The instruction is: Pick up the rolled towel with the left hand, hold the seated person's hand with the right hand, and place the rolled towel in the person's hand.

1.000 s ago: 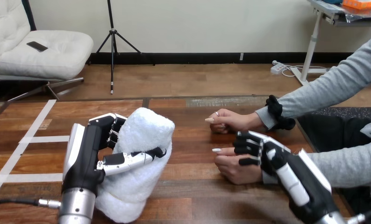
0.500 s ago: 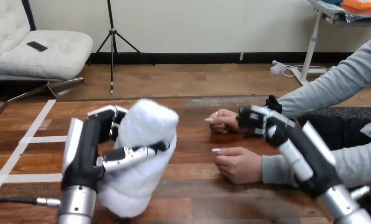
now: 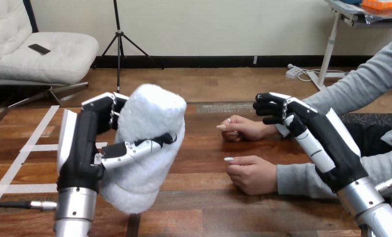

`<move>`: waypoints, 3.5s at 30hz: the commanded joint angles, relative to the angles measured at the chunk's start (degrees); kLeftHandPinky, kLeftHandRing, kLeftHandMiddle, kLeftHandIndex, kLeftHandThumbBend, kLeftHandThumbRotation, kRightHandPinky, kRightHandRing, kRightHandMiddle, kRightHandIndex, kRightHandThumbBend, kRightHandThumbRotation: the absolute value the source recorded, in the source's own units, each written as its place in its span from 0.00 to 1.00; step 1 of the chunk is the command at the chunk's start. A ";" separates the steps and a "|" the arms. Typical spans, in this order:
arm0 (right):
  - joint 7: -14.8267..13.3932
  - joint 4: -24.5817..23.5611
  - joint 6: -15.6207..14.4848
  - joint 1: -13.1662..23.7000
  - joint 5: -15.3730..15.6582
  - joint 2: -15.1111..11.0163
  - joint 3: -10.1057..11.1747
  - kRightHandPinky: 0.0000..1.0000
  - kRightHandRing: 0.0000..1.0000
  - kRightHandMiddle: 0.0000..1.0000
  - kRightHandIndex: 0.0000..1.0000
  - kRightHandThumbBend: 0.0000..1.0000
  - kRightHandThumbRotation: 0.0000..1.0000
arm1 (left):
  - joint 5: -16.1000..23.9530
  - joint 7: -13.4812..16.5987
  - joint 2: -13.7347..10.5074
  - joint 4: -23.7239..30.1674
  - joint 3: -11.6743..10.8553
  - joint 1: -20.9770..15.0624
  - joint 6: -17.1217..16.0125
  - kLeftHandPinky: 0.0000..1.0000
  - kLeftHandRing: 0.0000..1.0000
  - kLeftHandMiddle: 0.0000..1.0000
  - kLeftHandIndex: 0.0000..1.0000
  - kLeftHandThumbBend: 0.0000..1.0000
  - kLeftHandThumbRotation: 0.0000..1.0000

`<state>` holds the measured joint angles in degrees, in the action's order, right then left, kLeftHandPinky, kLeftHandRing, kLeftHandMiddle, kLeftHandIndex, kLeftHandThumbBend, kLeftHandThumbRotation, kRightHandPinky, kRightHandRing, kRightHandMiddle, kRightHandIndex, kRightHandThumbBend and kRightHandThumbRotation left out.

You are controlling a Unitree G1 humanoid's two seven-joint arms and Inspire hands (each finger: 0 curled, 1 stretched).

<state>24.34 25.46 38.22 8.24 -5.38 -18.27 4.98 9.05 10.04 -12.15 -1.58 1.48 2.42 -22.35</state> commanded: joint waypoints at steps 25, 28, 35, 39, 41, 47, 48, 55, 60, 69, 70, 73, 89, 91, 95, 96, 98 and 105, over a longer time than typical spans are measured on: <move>-2.04 10.04 5.14 10.97 6.22 -6.24 0.60 0.80 0.83 0.82 0.82 0.63 0.87 | -0.87 0.17 3.43 0.85 -2.84 -5.09 -4.21 0.32 0.36 0.40 0.41 0.65 0.00; -2.47 11.51 5.98 11.95 7.59 -7.11 0.23 0.80 0.83 0.83 0.83 0.62 0.86 | -0.95 0.09 3.58 0.73 -3.01 -5.11 -4.22 0.32 0.36 0.40 0.41 0.65 0.00; -2.93 15.78 6.68 14.55 9.72 -8.46 -0.52 0.78 0.83 0.84 0.83 0.66 0.86 | -1.74 -0.55 4.02 0.09 -3.45 -5.25 -4.56 0.32 0.36 0.40 0.41 0.65 0.00; -3.41 18.49 6.09 16.12 11.15 -9.23 -1.10 0.76 0.83 0.84 0.83 0.70 0.85 | -1.92 -0.83 4.08 -0.34 -3.62 -5.27 -5.01 0.32 0.36 0.40 0.41 0.64 0.00; -3.79 19.46 5.87 16.67 11.95 -9.54 -1.32 0.76 0.83 0.84 0.84 0.73 0.85 | -1.90 -0.88 4.09 -0.53 -3.68 -5.31 -5.19 0.32 0.36 0.40 0.41 0.64 0.00; -5.23 22.50 5.07 18.62 15.11 -10.78 -2.36 0.75 0.83 0.86 0.85 0.81 0.86 | -1.72 -0.82 4.14 -0.57 -3.72 -5.18 -4.93 0.32 0.36 0.40 0.41 0.65 0.00; -5.62 22.89 4.73 18.93 15.89 -11.07 -2.66 0.75 0.83 0.86 0.86 0.81 0.86 | -1.73 -0.83 4.14 -0.61 -3.71 -5.16 -5.01 0.32 0.36 0.40 0.41 0.65 0.00; -6.59 25.64 3.61 20.66 18.07 -11.93 -3.82 0.76 0.85 0.88 0.87 0.84 0.84 | -1.64 -0.81 4.18 -0.44 -3.64 -5.08 -4.92 0.32 0.36 0.40 0.41 0.65 0.00; -7.11 27.53 3.11 21.87 19.45 -12.50 -4.64 0.78 0.86 0.89 0.88 0.83 0.80 | -1.75 -0.90 4.16 -0.46 -3.70 -5.01 -5.12 0.31 0.35 0.40 0.41 0.66 0.00; -8.98 30.81 2.04 24.10 23.07 -13.85 -6.84 0.77 0.87 0.90 0.89 0.80 0.72 | -1.99 -1.00 4.18 -0.61 -3.82 -4.98 -5.41 0.31 0.35 0.40 0.41 0.66 0.00; -9.24 31.15 1.96 24.34 23.49 -13.97 -7.06 0.76 0.87 0.90 0.89 0.80 0.71 | -2.01 -1.00 4.18 -0.63 -3.84 -4.98 -5.44 0.31 0.35 0.40 0.41 0.66 0.00; -9.68 32.36 1.73 25.11 24.31 -14.20 -7.65 0.75 0.87 0.90 0.89 0.81 0.70 | -2.08 -1.02 4.24 -0.51 -3.86 -4.94 -5.38 0.31 0.35 0.40 0.41 0.66 0.00; -10.38 36.73 -0.97 27.99 27.47 -15.38 -10.81 0.75 0.88 0.92 0.90 0.84 0.63 | -2.62 -1.33 4.38 -0.06 -4.05 -4.70 -5.31 0.31 0.35 0.40 0.40 0.66 0.00; -10.45 37.23 -0.92 28.29 27.80 -15.49 -11.07 0.75 0.87 0.92 0.90 0.84 0.61 | -2.71 -1.43 4.35 -0.04 -4.09 -4.64 -5.42 0.31 0.35 0.40 0.40 0.66 0.00; -11.26 37.96 -1.09 28.73 28.84 -15.81 -11.96 0.74 0.87 0.91 0.89 0.84 0.59 | -2.74 -1.51 4.38 0.01 -4.23 -4.56 -5.48 0.31 0.35 0.40 0.40 0.67 0.00; -11.38 38.26 -1.24 28.91 29.08 -15.88 -12.20 0.74 0.87 0.91 0.89 0.84 0.59 | -2.82 -1.54 4.42 0.06 -4.28 -4.51 -5.42 0.31 0.35 0.40 0.40 0.67 0.00; -11.51 38.68 -1.34 29.16 29.24 -15.95 -12.49 0.73 0.86 0.90 0.89 0.85 0.59 | -2.91 -1.59 4.48 0.12 -4.34 -4.47 -5.35 0.31 0.35 0.40 0.40 0.67 0.00; -11.70 40.16 -1.74 30.04 30.26 -16.30 -13.63 0.71 0.85 0.89 0.88 0.88 0.58 | -2.55 -1.41 4.47 0.09 -4.51 -4.37 -5.53 0.31 0.35 0.40 0.40 0.67 0.00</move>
<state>14.01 64.63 36.95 32.68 24.37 -32.56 -7.91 7.11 8.32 -8.01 -2.90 -1.63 2.11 -25.92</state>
